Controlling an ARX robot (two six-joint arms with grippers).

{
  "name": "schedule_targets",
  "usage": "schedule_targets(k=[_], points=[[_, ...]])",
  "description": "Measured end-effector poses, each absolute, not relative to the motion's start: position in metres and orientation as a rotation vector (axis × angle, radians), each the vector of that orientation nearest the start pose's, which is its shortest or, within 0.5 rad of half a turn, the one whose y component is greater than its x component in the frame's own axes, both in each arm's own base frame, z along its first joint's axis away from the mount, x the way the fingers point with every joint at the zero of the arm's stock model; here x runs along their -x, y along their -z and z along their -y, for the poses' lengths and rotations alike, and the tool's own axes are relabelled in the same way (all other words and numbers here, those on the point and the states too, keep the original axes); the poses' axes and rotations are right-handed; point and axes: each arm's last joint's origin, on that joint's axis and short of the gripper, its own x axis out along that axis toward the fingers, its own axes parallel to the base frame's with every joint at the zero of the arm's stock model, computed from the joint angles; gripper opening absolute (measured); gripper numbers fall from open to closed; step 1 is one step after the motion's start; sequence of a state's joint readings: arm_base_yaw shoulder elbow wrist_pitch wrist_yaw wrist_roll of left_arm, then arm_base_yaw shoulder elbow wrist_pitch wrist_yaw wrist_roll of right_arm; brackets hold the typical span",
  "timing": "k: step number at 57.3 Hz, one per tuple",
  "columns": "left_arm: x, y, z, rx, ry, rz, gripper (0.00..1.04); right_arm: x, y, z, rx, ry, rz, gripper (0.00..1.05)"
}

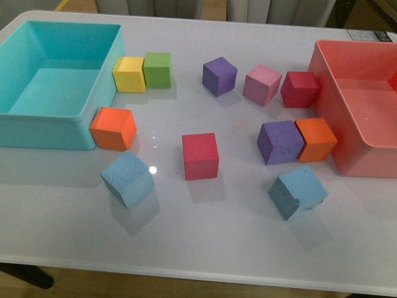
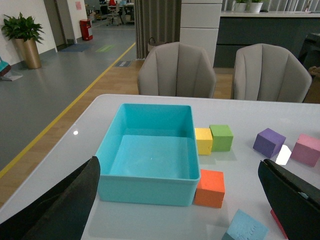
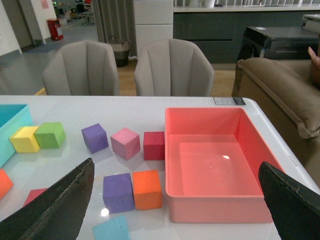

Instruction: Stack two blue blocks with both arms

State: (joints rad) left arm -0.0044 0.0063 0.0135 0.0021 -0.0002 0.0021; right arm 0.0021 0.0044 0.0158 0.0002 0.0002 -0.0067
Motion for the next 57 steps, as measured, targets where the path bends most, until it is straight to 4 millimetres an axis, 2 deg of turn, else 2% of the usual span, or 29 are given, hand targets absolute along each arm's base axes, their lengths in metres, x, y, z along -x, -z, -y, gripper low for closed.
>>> schedule_targets(k=[48,50,55,57], points=[[-0.0973,-0.1678,0.0004,-0.002,0.004,0.009,0.96,-0.0970,-0.1686,-0.0002,0.006,-0.002,0.012,0.96],[-0.0973,-0.1678,0.0004,-0.002,0.004,0.009,0.96,-0.0975,-0.1677,-0.0006,-0.007,-0.005,-0.073,0.96],[-0.0972,-0.1679,0.0004,-0.002,0.005,0.010,0.96,-0.1024,-0.1654,-0.0026,0.009,0.010,-0.477,0.96],[-0.0972,-0.1679,0.0004,-0.002,0.005,0.010,0.96,-0.1057,-0.1612,-0.0043,0.018,-0.002,-0.564,0.96]])
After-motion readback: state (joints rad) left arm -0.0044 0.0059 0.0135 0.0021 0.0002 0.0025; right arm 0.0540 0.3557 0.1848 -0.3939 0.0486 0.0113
